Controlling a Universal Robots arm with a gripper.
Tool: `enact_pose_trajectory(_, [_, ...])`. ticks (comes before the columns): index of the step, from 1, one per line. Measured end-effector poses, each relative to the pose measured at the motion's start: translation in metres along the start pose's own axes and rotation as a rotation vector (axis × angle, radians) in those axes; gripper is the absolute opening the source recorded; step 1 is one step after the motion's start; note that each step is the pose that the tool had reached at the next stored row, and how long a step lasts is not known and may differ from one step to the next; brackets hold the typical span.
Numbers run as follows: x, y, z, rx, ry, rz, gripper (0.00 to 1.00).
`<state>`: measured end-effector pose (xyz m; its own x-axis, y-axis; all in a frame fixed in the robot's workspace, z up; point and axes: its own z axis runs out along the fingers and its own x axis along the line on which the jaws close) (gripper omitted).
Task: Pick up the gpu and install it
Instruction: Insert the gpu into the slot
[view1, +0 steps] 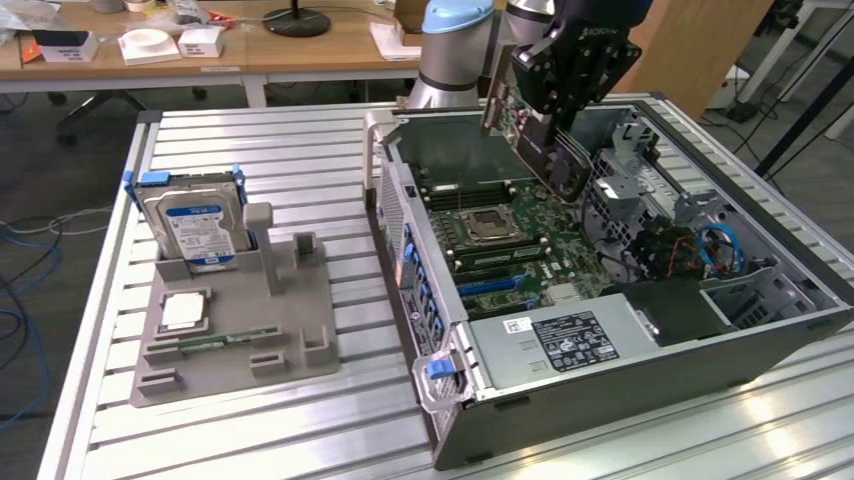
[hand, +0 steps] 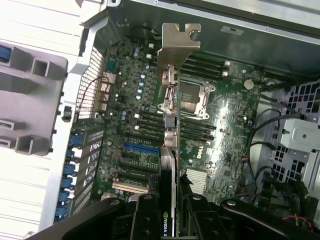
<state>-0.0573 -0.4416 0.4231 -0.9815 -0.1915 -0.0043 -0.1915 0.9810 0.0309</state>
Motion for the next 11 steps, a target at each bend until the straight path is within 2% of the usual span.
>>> enact_pose_trajectory(11, [0.0,0.0,0.0,0.0,0.0007,-0.021,0.26])
